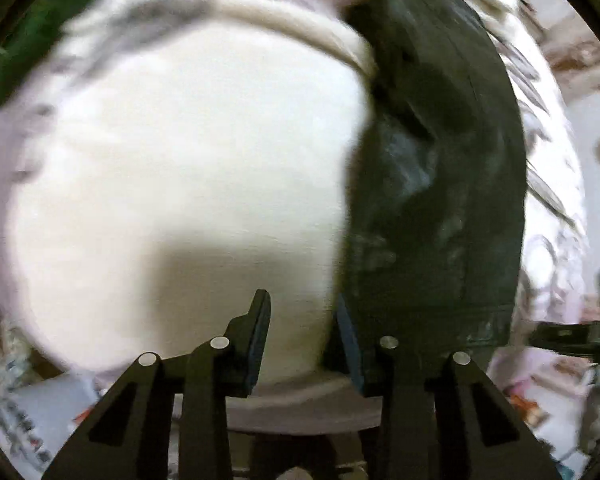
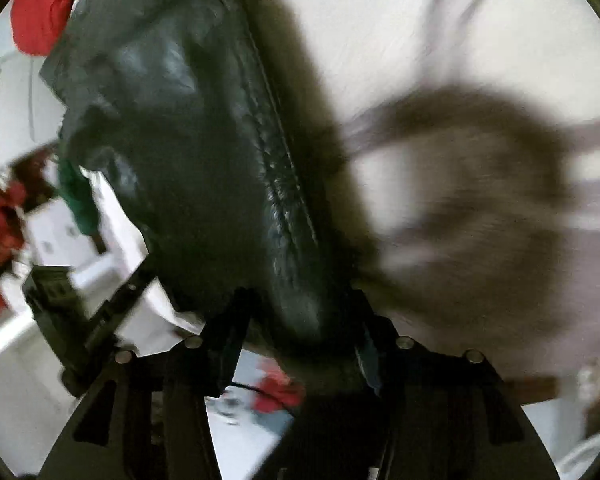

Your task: Fold large clothes

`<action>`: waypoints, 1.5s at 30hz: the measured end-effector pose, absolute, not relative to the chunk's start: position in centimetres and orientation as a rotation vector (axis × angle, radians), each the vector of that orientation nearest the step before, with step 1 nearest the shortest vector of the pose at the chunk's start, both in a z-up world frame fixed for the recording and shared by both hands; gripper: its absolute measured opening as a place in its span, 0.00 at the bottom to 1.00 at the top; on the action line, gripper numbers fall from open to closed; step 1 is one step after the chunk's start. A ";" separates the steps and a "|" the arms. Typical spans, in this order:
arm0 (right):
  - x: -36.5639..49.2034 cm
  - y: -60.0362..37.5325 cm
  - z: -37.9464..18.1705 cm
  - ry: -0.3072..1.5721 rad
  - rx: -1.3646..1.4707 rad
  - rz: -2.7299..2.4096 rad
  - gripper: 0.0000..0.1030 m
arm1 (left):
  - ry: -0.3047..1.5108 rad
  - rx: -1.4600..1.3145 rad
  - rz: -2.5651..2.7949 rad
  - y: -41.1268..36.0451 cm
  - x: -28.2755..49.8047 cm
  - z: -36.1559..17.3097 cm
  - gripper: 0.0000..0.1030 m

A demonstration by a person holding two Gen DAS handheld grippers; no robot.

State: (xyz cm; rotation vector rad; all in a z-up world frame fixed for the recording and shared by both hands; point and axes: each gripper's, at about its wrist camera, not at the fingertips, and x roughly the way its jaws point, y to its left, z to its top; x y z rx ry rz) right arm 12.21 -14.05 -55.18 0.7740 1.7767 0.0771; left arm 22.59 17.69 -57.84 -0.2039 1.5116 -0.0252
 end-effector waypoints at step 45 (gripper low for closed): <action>57.7 -21.0 -59.7 1.568 0.801 0.660 0.15 | 1.476 -0.418 -0.167 6.8 40.6 -62.5 0.05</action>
